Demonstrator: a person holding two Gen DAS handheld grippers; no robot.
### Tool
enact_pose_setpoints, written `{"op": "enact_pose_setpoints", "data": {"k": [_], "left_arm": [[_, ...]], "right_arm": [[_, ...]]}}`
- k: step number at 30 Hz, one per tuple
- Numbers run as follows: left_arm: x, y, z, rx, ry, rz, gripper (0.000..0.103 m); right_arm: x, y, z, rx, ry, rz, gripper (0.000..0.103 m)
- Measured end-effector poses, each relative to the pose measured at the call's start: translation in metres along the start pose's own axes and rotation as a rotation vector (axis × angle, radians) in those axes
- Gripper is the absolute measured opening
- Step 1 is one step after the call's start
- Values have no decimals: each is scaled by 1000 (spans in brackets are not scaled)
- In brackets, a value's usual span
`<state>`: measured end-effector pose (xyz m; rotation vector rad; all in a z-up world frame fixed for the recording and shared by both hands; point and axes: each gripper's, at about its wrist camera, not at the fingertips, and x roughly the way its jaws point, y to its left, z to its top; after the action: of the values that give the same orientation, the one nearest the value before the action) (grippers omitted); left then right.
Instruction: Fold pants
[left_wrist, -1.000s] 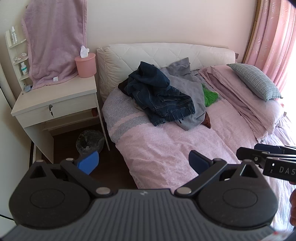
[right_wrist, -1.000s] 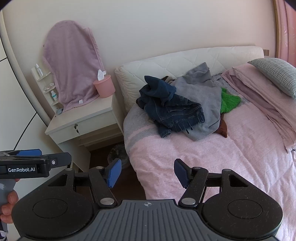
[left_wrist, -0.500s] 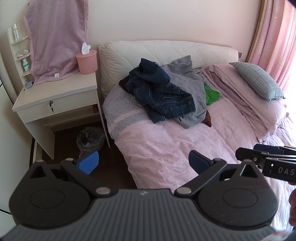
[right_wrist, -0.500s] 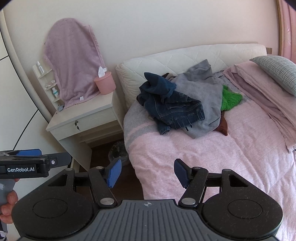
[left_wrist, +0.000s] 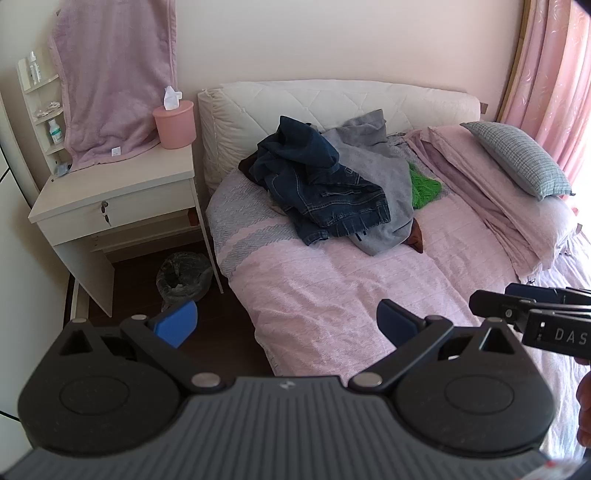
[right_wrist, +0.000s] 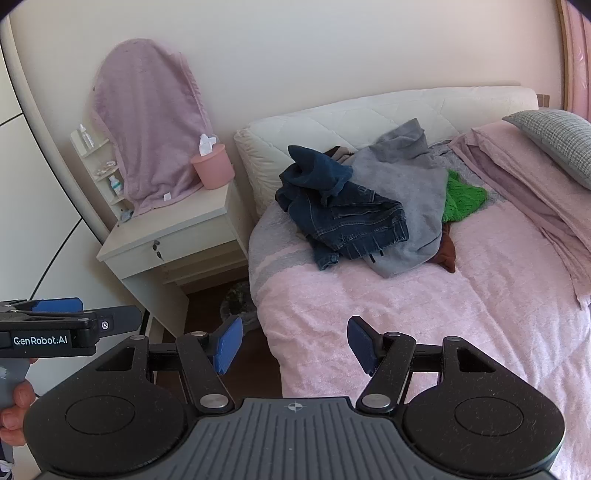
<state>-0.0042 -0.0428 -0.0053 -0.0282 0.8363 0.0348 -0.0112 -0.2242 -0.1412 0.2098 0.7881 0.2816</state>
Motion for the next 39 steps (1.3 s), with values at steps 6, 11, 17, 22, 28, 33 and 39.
{"op": "enact_pose_setpoints", "data": {"k": [6, 11, 17, 22, 28, 33, 39], "left_arm": [[4, -8, 7, 2, 1, 14, 102], [16, -8, 18, 11, 1, 18, 102], [46, -3, 36, 21, 18, 0, 102], [83, 7, 61, 44, 31, -29, 102], [155, 31, 101, 64, 77, -69, 102], [223, 56, 141, 84, 95, -93, 101], [301, 76, 190, 114, 121, -121, 101]], "right_arm": [[3, -11, 3, 12, -4, 14, 60], [8, -23, 8, 31, -6, 2, 60], [20, -42, 20, 71, -16, -33, 60], [40, -54, 37, 108, -30, -57, 60], [98, -59, 66, 154, -6, -88, 60], [163, -64, 98, 179, 19, -114, 60], [234, -88, 134, 254, 24, -198, 60]]}}
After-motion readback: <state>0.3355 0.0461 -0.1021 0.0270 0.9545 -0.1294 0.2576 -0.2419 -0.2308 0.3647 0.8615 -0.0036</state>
